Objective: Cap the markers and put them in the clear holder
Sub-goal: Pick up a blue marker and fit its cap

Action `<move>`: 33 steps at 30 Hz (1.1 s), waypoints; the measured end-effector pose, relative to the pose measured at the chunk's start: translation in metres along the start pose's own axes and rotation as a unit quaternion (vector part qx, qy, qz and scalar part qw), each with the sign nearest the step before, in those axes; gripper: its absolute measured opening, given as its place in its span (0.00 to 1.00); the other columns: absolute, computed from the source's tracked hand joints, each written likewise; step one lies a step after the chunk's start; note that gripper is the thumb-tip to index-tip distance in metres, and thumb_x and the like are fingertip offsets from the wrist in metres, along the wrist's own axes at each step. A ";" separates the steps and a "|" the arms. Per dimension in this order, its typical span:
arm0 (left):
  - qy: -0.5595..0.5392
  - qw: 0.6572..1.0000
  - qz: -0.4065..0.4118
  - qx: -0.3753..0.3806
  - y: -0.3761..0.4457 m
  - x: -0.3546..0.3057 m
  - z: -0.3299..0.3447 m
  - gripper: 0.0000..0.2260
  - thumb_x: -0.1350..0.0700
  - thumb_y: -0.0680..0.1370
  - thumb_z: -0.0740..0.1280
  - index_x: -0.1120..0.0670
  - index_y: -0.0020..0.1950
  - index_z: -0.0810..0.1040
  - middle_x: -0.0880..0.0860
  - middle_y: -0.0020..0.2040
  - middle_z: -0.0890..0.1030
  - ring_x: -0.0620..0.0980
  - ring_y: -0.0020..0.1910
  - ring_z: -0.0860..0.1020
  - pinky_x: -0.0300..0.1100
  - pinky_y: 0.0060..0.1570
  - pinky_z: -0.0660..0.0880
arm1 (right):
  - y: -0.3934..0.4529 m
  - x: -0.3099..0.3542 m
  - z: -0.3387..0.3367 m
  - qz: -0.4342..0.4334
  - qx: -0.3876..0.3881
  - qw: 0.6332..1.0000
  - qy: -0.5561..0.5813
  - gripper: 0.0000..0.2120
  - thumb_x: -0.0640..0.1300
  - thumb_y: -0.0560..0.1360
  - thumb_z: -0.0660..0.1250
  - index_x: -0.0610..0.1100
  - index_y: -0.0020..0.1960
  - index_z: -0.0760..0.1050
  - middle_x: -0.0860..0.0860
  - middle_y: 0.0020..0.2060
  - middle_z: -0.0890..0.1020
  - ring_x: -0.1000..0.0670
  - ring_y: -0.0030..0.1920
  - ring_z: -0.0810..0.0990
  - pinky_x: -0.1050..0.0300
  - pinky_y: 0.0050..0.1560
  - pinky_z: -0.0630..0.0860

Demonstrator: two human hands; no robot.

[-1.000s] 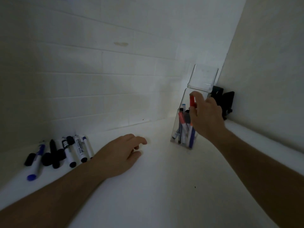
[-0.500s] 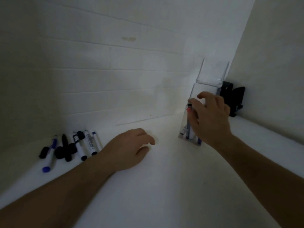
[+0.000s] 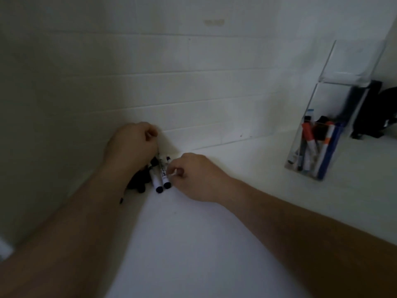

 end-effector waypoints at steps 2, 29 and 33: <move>-0.009 1.000 -0.004 0.012 -0.001 -0.003 0.002 0.09 0.52 0.74 0.64 0.45 0.51 0.81 0.47 0.46 0.82 0.53 0.43 0.81 0.50 0.47 0.81 | 0.007 -0.002 0.001 0.014 -0.001 1.000 -0.012 0.10 0.47 0.78 0.64 0.46 0.41 0.80 0.53 0.34 0.71 0.49 0.36 0.74 0.56 0.36 0.70; 0.150 0.971 0.082 0.165 -0.021 -0.041 0.055 0.12 0.50 0.81 0.65 0.43 0.64 0.80 0.48 0.58 0.82 0.54 0.61 0.76 0.47 0.63 0.71 | -0.061 -0.090 -0.045 0.128 -0.019 0.987 -0.090 0.14 0.41 0.80 0.63 0.48 0.66 0.69 0.45 0.52 0.76 0.45 0.50 0.74 0.50 0.47 0.74; 0.060 0.984 0.098 0.136 -0.024 -0.057 0.058 0.10 0.54 0.82 0.64 0.48 0.61 0.82 0.51 0.55 0.79 0.51 0.55 0.77 0.38 0.51 0.67 | -0.061 -0.091 -0.041 0.141 -0.030 0.984 -0.107 0.21 0.36 0.78 0.61 0.49 0.69 0.69 0.47 0.54 0.69 0.46 0.47 0.71 0.52 0.43 0.73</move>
Point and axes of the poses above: each hand's wrist, its own y-axis towards the middle knuckle, its own z-axis out of the palm, x = y × z, the point moved 4 cm from there along y, towards the middle knuckle
